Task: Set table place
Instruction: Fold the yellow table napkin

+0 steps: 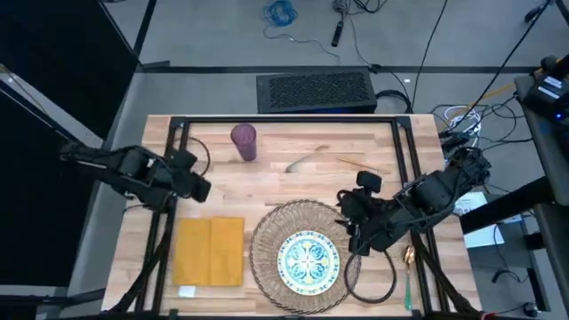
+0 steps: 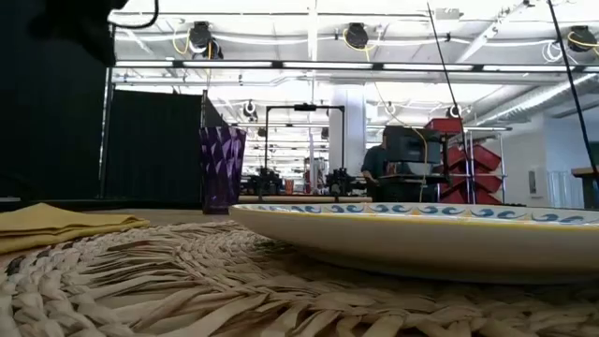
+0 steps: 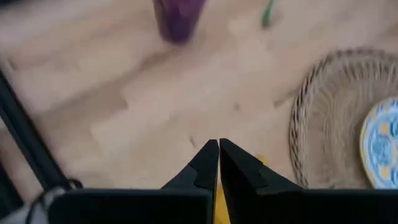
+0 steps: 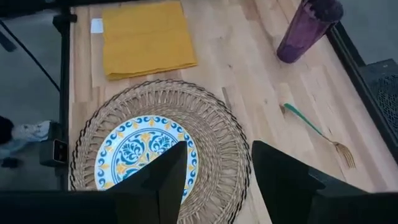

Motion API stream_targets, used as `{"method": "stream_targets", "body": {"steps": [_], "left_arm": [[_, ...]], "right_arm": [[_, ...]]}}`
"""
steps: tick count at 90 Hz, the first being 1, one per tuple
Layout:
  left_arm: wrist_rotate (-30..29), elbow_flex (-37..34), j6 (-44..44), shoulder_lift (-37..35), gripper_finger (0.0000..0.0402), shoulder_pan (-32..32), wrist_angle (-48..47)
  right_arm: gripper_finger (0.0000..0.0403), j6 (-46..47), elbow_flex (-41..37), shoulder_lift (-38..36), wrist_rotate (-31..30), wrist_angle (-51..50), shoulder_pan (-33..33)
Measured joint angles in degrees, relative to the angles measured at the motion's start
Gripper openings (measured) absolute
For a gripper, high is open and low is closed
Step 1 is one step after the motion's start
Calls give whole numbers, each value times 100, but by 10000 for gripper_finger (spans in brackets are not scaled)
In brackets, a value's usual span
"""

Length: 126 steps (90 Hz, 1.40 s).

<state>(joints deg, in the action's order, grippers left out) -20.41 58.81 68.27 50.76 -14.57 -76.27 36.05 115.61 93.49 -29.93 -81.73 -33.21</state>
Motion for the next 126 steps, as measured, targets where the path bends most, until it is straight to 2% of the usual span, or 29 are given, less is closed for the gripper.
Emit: {"method": "stream_targets", "body": {"steps": [11, 25, 33, 40, 47, 58, 66, 73, 80, 90, 104, 112, 126], "left_arm": [[378, -272, 458, 67, 0, -425, -5], [579, -642, 1105, 171, 0, -1010, 221], [604, -787, 1241, 230, 0, -1273, 457], [530, -820, 1235, 254, 0, -1364, 579], [379, -820, 1184, 249, 0, -1411, 579], [319, -820, 1087, 225, 0, -1413, 561], [255, -820, 1078, 178, 0, -1481, 564], [189, -820, 1025, 175, 0, -1527, 562], [160, -820, 934, 177, 0, -1534, 573], [111, -820, 932, 175, 0, -1534, 587], [70, -820, 932, 175, 0, -1534, 663], [68, -820, 940, 175, 0, -1534, 696], [86, -820, 1038, 175, 0, -1534, 696]], "right_arm": [[167, -182, 0, 259, 34, 4, 30], [167, -573, -76, 709, 185, 208, 96], [166, -1206, -382, 968, 647, 821, 159], [167, -1849, -855, 1084, 1160, 1900, 265], [166, -2285, -1477, 1123, 1850, 3427, 487], [166, -2293, -2666, 1154, 2849, 5930, 978], [167, -1917, -3549, 1154, 3051, 7562, 1318], [166, -1666, -4128, 1238, 3111, 8559, 1577], [166, -1459, -4393, 1470, 3238, 9251, 1768], [166, -1259, -4218, 2027, 3645, 9765, 1909], [166, -1254, -3243, 2988, 3928, 9661, 2031], [166, -1366, -2458, 3524, 4197, 9405, 2101], [161, -1699, -1229, 4282, 4294, 8327, 2202]]}}
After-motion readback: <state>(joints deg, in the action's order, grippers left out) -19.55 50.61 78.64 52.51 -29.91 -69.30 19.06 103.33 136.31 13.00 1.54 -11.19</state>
